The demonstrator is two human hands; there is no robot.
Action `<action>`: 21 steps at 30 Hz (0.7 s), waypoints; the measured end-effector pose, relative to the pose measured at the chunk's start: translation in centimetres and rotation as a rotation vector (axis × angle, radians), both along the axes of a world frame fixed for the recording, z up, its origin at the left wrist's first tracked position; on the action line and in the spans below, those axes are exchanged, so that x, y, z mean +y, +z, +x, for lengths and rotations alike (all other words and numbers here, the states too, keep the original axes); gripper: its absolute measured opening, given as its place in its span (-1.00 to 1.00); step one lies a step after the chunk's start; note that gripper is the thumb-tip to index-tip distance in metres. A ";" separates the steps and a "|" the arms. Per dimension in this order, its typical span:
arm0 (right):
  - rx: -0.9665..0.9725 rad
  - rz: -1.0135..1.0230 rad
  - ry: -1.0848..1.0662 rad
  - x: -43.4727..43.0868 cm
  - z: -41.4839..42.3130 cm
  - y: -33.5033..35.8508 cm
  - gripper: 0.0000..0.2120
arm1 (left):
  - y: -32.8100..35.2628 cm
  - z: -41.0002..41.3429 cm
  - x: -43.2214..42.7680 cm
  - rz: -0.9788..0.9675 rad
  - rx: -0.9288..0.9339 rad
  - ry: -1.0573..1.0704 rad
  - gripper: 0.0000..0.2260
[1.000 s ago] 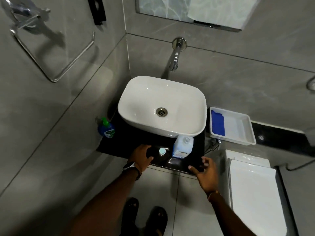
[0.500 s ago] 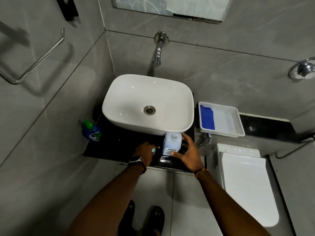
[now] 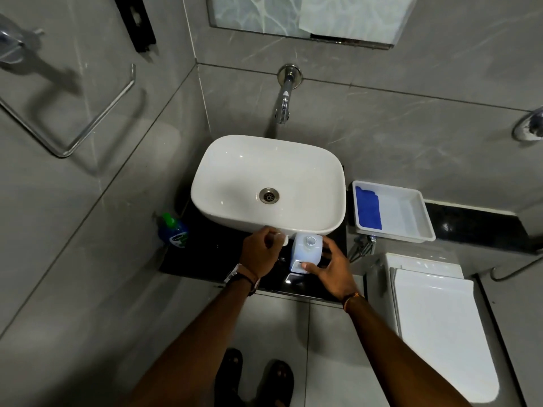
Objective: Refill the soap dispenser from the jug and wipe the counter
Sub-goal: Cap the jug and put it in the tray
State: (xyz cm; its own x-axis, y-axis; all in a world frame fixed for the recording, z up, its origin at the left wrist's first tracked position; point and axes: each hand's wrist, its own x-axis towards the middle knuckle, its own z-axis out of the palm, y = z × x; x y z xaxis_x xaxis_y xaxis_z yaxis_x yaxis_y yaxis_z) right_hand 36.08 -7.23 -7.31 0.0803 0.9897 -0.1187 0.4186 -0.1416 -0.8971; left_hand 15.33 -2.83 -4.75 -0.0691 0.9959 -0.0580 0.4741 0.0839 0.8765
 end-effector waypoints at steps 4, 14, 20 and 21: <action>0.001 -0.003 -0.016 0.0 -0.2 0.0 -0.28 | 1.9 1.1 0.4 0.095 -0.062 -0.129 -0.82; 0.015 -0.002 -0.003 0.1 -0.3 0.0 -0.29 | 3.8 4.1 1.2 0.136 -0.071 -0.315 -0.84; 0.021 0.007 0.001 -0.1 0.0 -0.2 -0.27 | 2.5 4.5 0.6 0.114 -0.067 -0.264 -0.71; 0.023 0.009 0.001 -0.1 0.1 -0.1 -0.28 | 2.4 4.5 0.4 0.126 -0.061 -0.276 -0.72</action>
State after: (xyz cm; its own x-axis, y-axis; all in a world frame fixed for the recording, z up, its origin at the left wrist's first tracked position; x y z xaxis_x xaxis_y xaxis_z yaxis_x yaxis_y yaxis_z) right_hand 36.17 -7.32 -7.46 0.0770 0.9907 -0.1118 0.3978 -0.1333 -0.9077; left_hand 19.87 -2.43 -2.33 0.2046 0.9762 0.0719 0.4099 -0.1521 0.8994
